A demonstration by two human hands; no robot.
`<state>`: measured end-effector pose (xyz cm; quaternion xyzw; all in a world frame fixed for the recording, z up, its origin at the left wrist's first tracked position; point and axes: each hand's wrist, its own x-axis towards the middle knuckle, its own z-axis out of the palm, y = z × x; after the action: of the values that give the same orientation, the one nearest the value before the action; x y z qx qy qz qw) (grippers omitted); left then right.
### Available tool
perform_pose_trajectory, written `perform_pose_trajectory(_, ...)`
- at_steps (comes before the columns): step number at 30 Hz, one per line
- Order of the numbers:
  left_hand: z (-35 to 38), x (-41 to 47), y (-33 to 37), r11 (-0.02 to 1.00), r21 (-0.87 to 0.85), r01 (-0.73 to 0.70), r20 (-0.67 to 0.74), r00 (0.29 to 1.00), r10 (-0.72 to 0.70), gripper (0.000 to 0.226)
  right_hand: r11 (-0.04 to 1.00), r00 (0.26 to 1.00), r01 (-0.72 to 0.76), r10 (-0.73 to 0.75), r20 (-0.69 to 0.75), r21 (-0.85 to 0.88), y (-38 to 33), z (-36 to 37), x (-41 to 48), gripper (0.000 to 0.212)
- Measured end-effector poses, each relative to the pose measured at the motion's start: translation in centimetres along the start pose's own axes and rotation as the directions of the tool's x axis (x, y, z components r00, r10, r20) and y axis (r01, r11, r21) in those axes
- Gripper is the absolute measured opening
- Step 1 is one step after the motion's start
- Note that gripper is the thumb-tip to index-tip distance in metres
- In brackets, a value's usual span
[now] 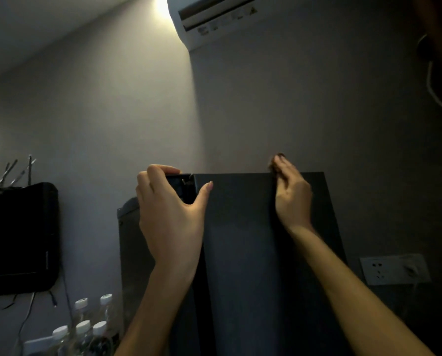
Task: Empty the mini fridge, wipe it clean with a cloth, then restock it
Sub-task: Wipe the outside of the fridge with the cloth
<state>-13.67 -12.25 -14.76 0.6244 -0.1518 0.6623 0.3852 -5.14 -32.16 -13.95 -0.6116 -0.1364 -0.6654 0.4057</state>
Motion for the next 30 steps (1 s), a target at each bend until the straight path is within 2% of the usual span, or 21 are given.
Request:
perform_pose_trajectory(3, -0.1, 0.0, 0.1, 1.000, -0.005, 0.006, -0.006, 1.000, -0.006, 0.048, 0.993, 0.993, -0.113, 0.112, -0.038, -0.016, 0.5, -0.8, -2.2, 0.047)
perform_pose_trajectory(4, -0.1, 0.0, 0.1, 1.000, -0.008, 0.010, -0.007, 1.000, -0.010, 0.048, 0.997, 0.997, -0.072, 0.071, -0.040, -0.014, -0.2, -0.7, -3.5, 0.048)
perform_pose_trajectory(6, -0.1, 0.0, 0.1, 1.000, -0.013, 0.014, -0.005, 1.000, -0.014, 0.049, 0.995, 0.994, 0.105, -0.105, 0.013, -0.005, -2.1, -0.1, -6.0, 0.051)
perform_pose_trajectory(8, 0.0, -0.1, 0.1, 1.000, -0.018, 0.013, -0.007, 1.000, -0.013, 0.049, 0.967, 0.963, 0.253, -0.253, 0.092, 0.014, -2.7, 0.2, -6.2, 0.051)
perform_pose_trajectory(9, 0.0, -0.1, 0.0, 1.000, -0.021, 0.012, -0.006, 1.000, -0.012, 0.049, 0.959, 0.954, 0.282, -0.282, 0.105, 0.017, -2.3, 0.2, -5.3, 0.051)
perform_pose_trajectory(11, 0.0, 0.0, 0.0, 1.000, -0.026, 0.011, 0.000, 1.000, -0.011, 0.049, 0.976, 0.974, 0.219, -0.218, 0.068, -0.003, 0.0, -0.1, -2.3, 0.049)
perform_pose_trajectory(13, 0.0, -0.1, 0.0, 1.000, -0.024, 0.009, -0.002, 1.000, -0.009, 0.048, 0.998, 0.999, 0.048, -0.048, 0.006, -0.038, 2.9, -0.9, 0.7, 0.046)
perform_pose_trajectory(15, 0.0, -0.1, 0.0, 1.000, -0.020, 0.005, -0.008, 1.000, -0.005, 0.048, 0.994, 0.994, -0.104, 0.104, -0.019, -0.037, 5.0, -1.9, 1.6, 0.044)
perform_pose_trajectory(17, 0.0, 0.0, 0.1, 1.000, -0.019, 0.014, -0.013, 1.000, -0.014, 0.048, 0.984, 0.984, -0.178, 0.177, -0.035, -0.030, 5.5, -2.5, 0.4, 0.044)
perform_pose_trajectory(19, 0.0, 0.0, 0.0, 0.999, -0.026, 0.025, -0.014, 1.000, -0.026, 0.048, 0.990, 0.991, -0.134, 0.133, -0.035, -0.038, 4.5, -2.5, -2.2, 0.046)
perform_pose_trajectory(22, 0.0, -0.1, 0.0, 0.999, -0.038, 0.024, -0.013, 1.000, -0.025, 0.048, 0.995, 0.993, 0.103, -0.104, 0.060, 0.010, 2.0, -1.6, -5.2, 0.051)
perform_pose_trajectory(24, 0.0, -0.1, -0.1, 0.999, -0.049, 0.023, -0.009, 1.000, -0.023, 0.047, 0.982, 0.976, 0.187, -0.190, 0.111, 0.031, 1.8, -1.3, -3.9, 0.052)
perform_pose_trajectory(26, 0.0, -0.1, -0.2, 0.998, -0.053, 0.018, -0.004, 1.000, -0.019, 0.047, 0.989, 0.988, 0.146, -0.145, 0.061, -0.009, 3.7, -1.3, -0.9, 0.052)
perform_pose_trajectory(30, -0.1, -0.1, -0.1, 0.999, -0.048, 0.005, -0.003, 1.000, -0.005, 0.047, 0.986, 0.985, -0.167, 0.167, -0.049, -0.014, 8.7, -2.9, 2.7, 0.044)
